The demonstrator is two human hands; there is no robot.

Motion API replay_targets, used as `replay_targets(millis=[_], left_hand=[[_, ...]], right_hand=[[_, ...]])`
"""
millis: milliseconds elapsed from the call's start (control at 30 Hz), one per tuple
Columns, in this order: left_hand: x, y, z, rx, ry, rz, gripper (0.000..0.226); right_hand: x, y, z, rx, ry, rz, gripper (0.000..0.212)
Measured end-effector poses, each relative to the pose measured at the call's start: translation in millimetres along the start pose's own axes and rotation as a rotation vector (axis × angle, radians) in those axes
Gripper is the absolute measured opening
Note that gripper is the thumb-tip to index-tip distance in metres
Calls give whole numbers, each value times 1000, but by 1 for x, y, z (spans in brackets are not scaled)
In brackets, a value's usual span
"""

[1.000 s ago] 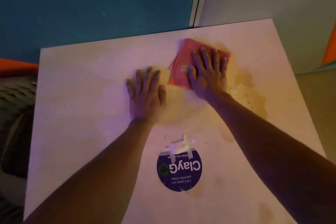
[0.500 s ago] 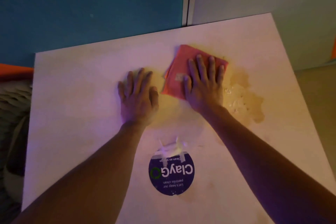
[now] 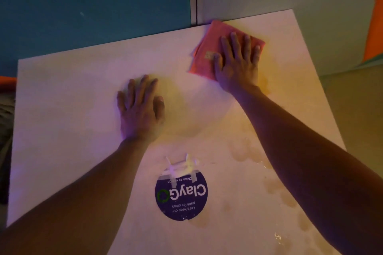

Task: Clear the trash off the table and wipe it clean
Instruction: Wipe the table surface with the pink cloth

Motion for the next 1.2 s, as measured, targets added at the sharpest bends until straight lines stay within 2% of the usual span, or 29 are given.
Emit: replay_targets(millis=[200,367,500,733,1200], left_hand=[[-1,-1,0,-10,-9,-9,54],[1,1,-5,-9,-38,-11,54],[1,-3,-23,-48,1,12,58],[14,-21,-95,23,32,75,59],[20,-16,-96,8,-2,0,58]], right_hand=[[10,78,-8,6,-9,-80,57],[17,151,-11,-17,12,-25,58],[16,172,-26,-10,18,-14,58],[14,154,-39,49,3,-20,59],[-10,38,-84,173,12,-26,61]])
Point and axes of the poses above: each hand's wrist, its own y-axis away from the middle knuckle, its own x-axis out of the palm, z = x × y, the point moved 4 cm from there along -y, towards the middle knuckle, and after that the axes turned 9 degrees about z, right-handed, at the moved point
